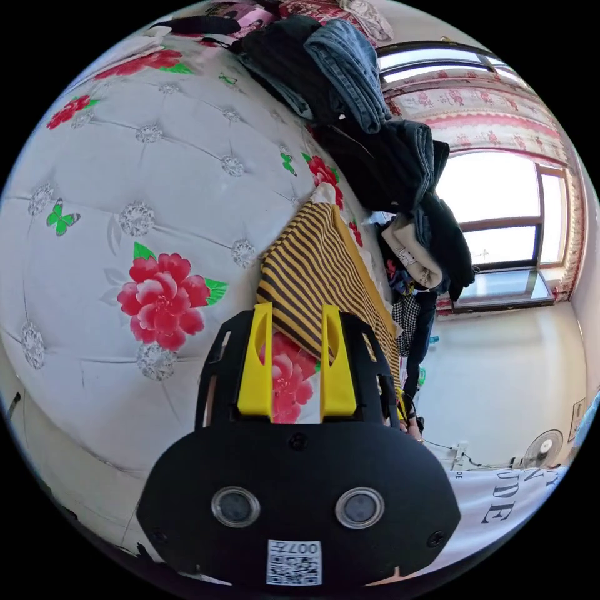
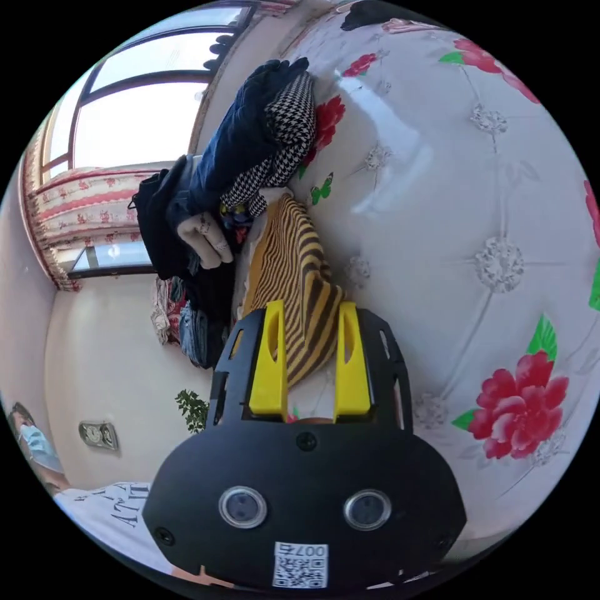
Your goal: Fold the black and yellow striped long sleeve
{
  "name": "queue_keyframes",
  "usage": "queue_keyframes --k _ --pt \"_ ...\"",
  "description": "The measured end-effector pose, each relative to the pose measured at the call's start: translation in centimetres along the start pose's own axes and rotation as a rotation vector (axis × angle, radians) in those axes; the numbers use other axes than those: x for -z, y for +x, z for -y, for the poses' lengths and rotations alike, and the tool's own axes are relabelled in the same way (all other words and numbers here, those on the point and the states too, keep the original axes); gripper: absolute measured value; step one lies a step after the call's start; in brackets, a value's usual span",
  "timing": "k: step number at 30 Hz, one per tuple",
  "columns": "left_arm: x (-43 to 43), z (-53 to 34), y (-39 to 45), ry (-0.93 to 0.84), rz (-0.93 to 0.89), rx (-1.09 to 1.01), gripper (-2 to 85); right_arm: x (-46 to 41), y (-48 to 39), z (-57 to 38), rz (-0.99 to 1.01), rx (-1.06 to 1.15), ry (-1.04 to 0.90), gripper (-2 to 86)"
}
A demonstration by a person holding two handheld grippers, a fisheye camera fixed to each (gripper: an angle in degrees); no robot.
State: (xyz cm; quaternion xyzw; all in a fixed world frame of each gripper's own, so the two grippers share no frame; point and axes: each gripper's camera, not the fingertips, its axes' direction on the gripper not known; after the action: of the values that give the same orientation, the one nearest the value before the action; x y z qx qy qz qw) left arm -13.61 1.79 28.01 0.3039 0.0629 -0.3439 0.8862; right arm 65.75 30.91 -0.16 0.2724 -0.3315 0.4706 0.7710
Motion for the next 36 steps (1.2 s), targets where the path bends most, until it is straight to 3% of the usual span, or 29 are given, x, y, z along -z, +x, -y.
queue_keyframes --k 2,5,7,12,16,20,24,27,31,36 --pt "0.6 -0.1 -0.5 0.004 -0.034 0.017 11.3 -1.2 -4.0 1.0 -0.007 0.111 0.012 8.6" --pt "2.3 -0.7 -0.8 0.031 -0.047 0.000 11.6 -4.7 -15.0 0.4 0.001 0.484 -0.082 7.7" --pt "3.3 -1.3 -1.3 0.042 -0.061 -0.003 11.8 -9.0 -23.9 -3.1 0.035 0.793 -0.207 6.9" --pt "4.4 -3.0 -3.8 0.042 -0.087 0.025 13.2 -19.8 -32.7 -14.5 0.170 1.131 -0.489 7.1" --pt "4.4 -4.1 -5.8 0.035 -0.160 0.062 14.8 -27.3 -29.7 -19.4 0.183 1.056 -0.747 8.5" --pt "3.2 -4.3 -6.3 -0.015 -0.236 0.039 16.9 -27.4 -25.1 -15.1 0.085 0.915 -0.689 10.0" --pt "1.5 -3.7 -6.0 -0.036 -0.303 0.012 18.0 -24.7 -18.4 -5.7 -0.053 0.629 -0.496 12.2" --pt "0.0 -2.5 -5.1 -0.069 -0.324 -0.002 17.7 -24.0 -14.3 -2.0 -0.053 0.486 -0.425 13.5" --pt "-1.6 -1.0 -4.9 -0.121 -0.291 0.068 10.7 -27.1 -10.6 -1.0 0.008 0.398 -0.462 13.0" --pt "-1.2 1.1 -3.6 -0.111 -0.458 0.022 6.3 -31.0 -13.4 -2.7 0.016 0.431 -0.489 10.1"
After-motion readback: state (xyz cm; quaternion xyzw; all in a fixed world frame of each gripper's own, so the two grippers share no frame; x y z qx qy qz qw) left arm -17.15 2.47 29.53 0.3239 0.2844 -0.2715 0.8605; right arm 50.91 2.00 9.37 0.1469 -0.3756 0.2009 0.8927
